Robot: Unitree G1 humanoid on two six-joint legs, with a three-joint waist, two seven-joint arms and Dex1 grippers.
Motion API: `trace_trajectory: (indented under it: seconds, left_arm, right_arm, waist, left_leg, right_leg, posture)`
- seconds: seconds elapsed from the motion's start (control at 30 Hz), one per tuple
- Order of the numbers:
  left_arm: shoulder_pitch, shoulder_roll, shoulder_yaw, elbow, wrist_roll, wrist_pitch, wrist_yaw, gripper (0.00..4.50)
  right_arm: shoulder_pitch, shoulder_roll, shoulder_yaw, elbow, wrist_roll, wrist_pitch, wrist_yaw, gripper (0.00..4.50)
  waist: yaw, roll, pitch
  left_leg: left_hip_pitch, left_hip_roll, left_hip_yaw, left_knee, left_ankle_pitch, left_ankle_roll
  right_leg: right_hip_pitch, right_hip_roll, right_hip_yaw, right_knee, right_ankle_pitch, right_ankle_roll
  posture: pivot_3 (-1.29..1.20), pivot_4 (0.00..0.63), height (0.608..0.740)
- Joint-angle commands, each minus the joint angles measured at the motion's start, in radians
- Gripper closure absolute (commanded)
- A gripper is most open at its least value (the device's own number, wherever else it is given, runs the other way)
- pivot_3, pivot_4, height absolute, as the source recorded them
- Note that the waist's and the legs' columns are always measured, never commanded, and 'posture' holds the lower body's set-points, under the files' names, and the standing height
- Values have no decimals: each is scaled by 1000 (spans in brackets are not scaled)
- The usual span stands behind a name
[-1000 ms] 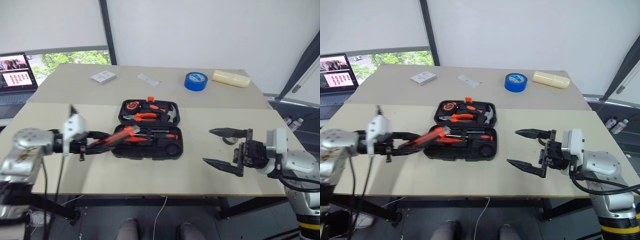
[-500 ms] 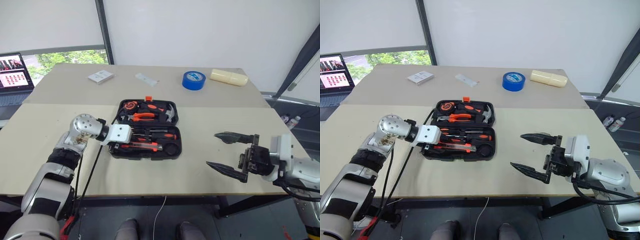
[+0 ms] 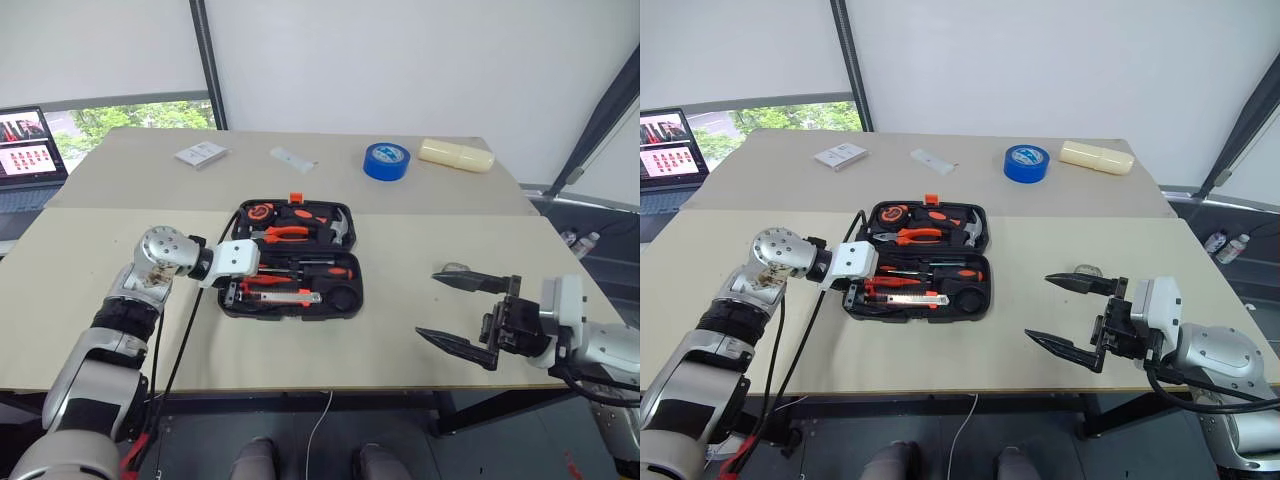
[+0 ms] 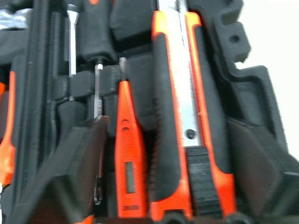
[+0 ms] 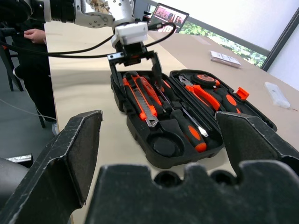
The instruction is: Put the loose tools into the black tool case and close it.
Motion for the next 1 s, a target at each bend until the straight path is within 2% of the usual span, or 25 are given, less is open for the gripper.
trace_trajectory:
  seconds: [0.03,0.07,0.17,0.37,0.5,0.67,0.77,0.9,1.0]
  left_arm:
    - [-14,-6,107,-13,-138,80,-37,17]
    - [-14,-7,124,-9,-156,98,-37,17]
    - [18,-20,158,-39,-221,176,-63,736]
    - [93,-72,130,-17,-154,115,15,3011]
    - [90,-92,97,58,-90,63,54,4442]
    - [66,-129,91,152,-38,35,157,4491]
    - [81,-132,76,146,-35,45,140,4491]
    - [127,-103,20,143,22,-2,114,4491]
    - [165,-103,6,125,35,0,128,4491]
  right_arm:
    - [-15,-6,-37,1,12,-20,7,0]
    - [-15,-5,-40,4,14,-18,7,0]
    - [-13,1,-44,15,19,-14,1,0]
    - [-8,25,-28,14,10,-19,-14,0]
    - [-4,31,-27,10,13,-10,-18,0]
    - [24,21,-47,-12,31,7,-19,0]
    - [45,17,-60,-29,41,17,-24,0]
    - [60,17,-70,-40,44,21,-30,0]
    - [62,20,-72,-39,42,21,-37,0]
  waist:
    - [1,0,0]
    - [1,0,0]
    - [0,0,0]
    - [2,0,0]
    - [2,0,0]
    - [6,0,0]
    - [7,1,0]
    - [2,2,-2]
    - [-2,7,-6]
  left_leg:
    - [0,0,0,0,0,0]
    - [-1,0,0,0,0,0]
    - [0,0,0,1,0,0]
    - [1,0,0,2,0,0]
    - [1,0,0,2,0,0]
    - [4,0,-1,2,0,0]
    - [9,0,-1,2,0,0]
    - [10,0,-1,2,0,0]
    - [13,0,-1,1,0,0]
  right_leg:
    - [0,0,0,0,0,0]
    - [0,0,0,0,0,0]
    - [0,0,0,1,0,1]
    - [2,0,0,1,0,1]
    - [2,0,0,1,0,1]
    - [6,0,0,1,0,2]
    - [12,0,-1,0,-1,3]
    - [14,-1,-1,-1,-4,-3]
    - [16,-1,-1,-2,-5,-3]
  posture:
    - [0,150,740]
    - [0,150,740]
    - [0,150,740]
    - [0,150,740]
    - [0,150,740]
    - [0,150,740]
    - [0,150,740]
    - [0,150,740]
    - [0,150,740]
